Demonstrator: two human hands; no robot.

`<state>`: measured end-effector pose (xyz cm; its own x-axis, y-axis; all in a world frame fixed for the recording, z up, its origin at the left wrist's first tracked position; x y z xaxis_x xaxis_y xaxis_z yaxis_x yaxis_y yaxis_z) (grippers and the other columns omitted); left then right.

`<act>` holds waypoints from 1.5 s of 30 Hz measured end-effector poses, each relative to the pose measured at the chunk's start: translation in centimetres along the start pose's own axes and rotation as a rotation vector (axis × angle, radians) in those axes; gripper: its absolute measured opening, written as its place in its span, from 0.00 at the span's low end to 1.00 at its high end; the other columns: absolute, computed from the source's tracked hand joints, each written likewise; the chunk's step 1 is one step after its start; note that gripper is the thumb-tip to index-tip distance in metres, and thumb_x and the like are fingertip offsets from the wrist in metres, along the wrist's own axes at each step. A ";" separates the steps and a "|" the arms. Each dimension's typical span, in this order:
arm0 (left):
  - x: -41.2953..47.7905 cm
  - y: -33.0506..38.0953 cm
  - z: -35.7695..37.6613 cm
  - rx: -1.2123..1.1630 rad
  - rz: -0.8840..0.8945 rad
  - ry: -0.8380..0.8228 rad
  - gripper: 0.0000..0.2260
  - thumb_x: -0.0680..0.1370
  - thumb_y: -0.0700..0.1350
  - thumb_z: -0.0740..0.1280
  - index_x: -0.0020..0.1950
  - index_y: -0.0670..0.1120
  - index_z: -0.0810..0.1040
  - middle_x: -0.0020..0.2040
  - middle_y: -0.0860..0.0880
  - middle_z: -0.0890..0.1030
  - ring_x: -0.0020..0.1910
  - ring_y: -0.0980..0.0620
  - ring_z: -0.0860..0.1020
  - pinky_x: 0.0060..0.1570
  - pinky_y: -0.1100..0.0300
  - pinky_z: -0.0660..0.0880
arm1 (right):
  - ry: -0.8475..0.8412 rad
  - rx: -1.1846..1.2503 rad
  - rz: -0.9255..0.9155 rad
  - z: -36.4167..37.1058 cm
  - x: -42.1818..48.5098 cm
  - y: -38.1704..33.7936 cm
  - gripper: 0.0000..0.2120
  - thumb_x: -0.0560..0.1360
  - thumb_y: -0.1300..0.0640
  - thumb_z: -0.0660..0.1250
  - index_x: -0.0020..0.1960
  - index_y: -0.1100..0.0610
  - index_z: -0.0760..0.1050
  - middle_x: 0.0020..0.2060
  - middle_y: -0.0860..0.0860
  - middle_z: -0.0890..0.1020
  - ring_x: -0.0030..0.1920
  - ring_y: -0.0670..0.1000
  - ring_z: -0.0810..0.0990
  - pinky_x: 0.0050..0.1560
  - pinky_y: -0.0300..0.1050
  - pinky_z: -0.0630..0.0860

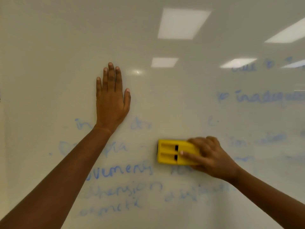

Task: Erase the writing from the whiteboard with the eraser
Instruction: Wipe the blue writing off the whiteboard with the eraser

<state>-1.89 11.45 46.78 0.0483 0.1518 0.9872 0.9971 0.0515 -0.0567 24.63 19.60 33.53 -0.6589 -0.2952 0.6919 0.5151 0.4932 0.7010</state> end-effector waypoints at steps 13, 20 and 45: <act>0.1 2.2 0.3 -0.055 -0.014 0.003 0.27 0.78 0.47 0.50 0.73 0.36 0.49 0.75 0.37 0.50 0.74 0.43 0.49 0.71 0.50 0.43 | 0.186 -0.043 0.573 -5.9 3.5 16.9 0.23 0.74 0.59 0.68 0.66 0.56 0.65 0.59 0.71 0.71 0.55 0.72 0.73 0.53 0.67 0.72; -0.1 7.3 1.9 -0.097 0.022 -0.013 0.27 0.78 0.47 0.51 0.73 0.37 0.50 0.75 0.38 0.51 0.74 0.45 0.49 0.71 0.51 0.43 | 0.199 0.012 0.511 -3.6 0.7 12.3 0.20 0.75 0.55 0.66 0.65 0.56 0.67 0.57 0.71 0.73 0.52 0.69 0.75 0.52 0.64 0.73; 1.8 14.0 3.8 -0.101 0.004 0.004 0.28 0.77 0.48 0.50 0.74 0.37 0.48 0.75 0.38 0.50 0.74 0.45 0.48 0.71 0.52 0.42 | 0.009 -0.060 0.019 -6.7 -3.1 18.8 0.16 0.79 0.47 0.55 0.64 0.52 0.66 0.59 0.62 0.73 0.49 0.63 0.78 0.47 0.54 0.75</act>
<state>11.94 16.19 47.16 0.0526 0.1476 0.9877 0.9977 -0.0493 -0.0458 39.99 24.31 45.71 -0.6437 -0.2933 0.7068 0.5600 0.4489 0.6963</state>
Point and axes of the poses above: each hand's wrist, its own x-axis towards the middle knuckle, its own z-axis out of the palm, y = z × x, the point moved 2 cm from there along x, towards the middle knuckle
